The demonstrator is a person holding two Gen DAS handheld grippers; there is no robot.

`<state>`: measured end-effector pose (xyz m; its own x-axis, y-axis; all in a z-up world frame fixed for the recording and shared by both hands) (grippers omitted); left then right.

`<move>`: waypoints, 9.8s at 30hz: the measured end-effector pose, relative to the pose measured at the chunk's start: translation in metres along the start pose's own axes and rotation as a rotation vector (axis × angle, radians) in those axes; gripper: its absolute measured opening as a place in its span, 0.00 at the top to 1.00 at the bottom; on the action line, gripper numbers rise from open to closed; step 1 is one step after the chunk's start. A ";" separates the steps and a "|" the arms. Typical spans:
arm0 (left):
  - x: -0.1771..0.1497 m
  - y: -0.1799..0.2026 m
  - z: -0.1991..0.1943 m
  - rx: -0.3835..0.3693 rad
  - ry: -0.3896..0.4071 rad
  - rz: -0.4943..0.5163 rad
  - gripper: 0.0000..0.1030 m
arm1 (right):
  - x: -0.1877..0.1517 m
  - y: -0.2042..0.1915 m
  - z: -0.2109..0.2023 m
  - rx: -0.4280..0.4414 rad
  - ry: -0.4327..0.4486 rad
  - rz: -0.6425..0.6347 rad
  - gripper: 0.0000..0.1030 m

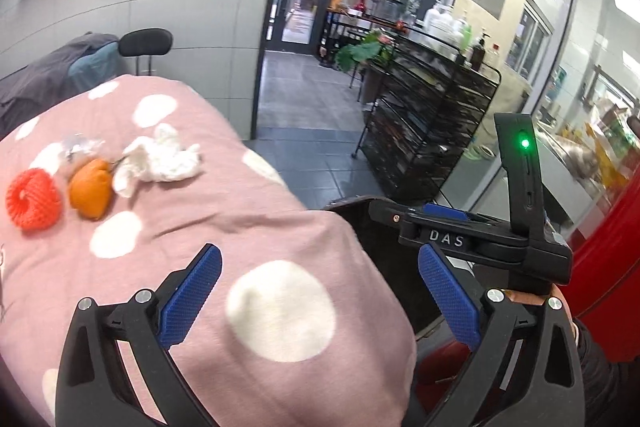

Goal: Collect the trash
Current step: 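Lower the snack wrapper into the bin and open the left tool, then grasp the white tissue with the right tool while the left tool grasps the orange mesh net, then carry the white tissue to the bin and release it with the right tool, then drop the orange mesh net into the bin by opening the left tool, then move both open tools back toward the orange and plastic bag, then grasp the orange with the right tool while the left tool grasps the clear plastic bag, then carry the orange to the bin and release it with the right tool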

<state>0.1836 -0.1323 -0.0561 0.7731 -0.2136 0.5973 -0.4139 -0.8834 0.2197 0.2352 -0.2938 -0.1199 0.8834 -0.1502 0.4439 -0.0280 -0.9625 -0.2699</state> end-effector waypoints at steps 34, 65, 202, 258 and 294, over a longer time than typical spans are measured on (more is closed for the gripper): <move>-0.012 -0.283 -0.041 0.282 -0.001 -0.451 0.16 | 0.054 -0.229 0.088 -0.097 -0.131 -0.608 0.14; -0.013 -0.231 -0.084 0.210 0.110 -0.440 0.74 | 0.037 -0.214 0.036 -0.003 -0.059 -0.535 0.72; -0.018 -0.129 -0.040 0.122 0.031 -0.262 0.06 | 0.003 -0.106 0.005 0.042 -0.037 -0.249 0.13; 0.012 -0.227 0.034 0.108 -0.193 -0.245 0.18 | 0.064 -0.201 0.038 0.111 -0.124 -0.301 0.52; 0.021 -0.082 -0.041 0.014 0.053 -0.145 0.58 | 0.006 -0.014 -0.030 0.031 0.011 0.004 0.52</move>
<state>0.2140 -0.0470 -0.0300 0.7974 -0.0614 0.6003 -0.2927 -0.9093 0.2958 0.2267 -0.2883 -0.0876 0.8779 -0.1563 0.4525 -0.0165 -0.9545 -0.2977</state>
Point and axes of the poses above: each gripper's, at about its wrist camera, not at the fingertips, and z roughly the way its jaws point, y to its right, x to its top, the point moved 8 cm from there along z, roughly the way its jaws point, and after that the axes turned 13 degrees about -y, right-handed, at the moved point
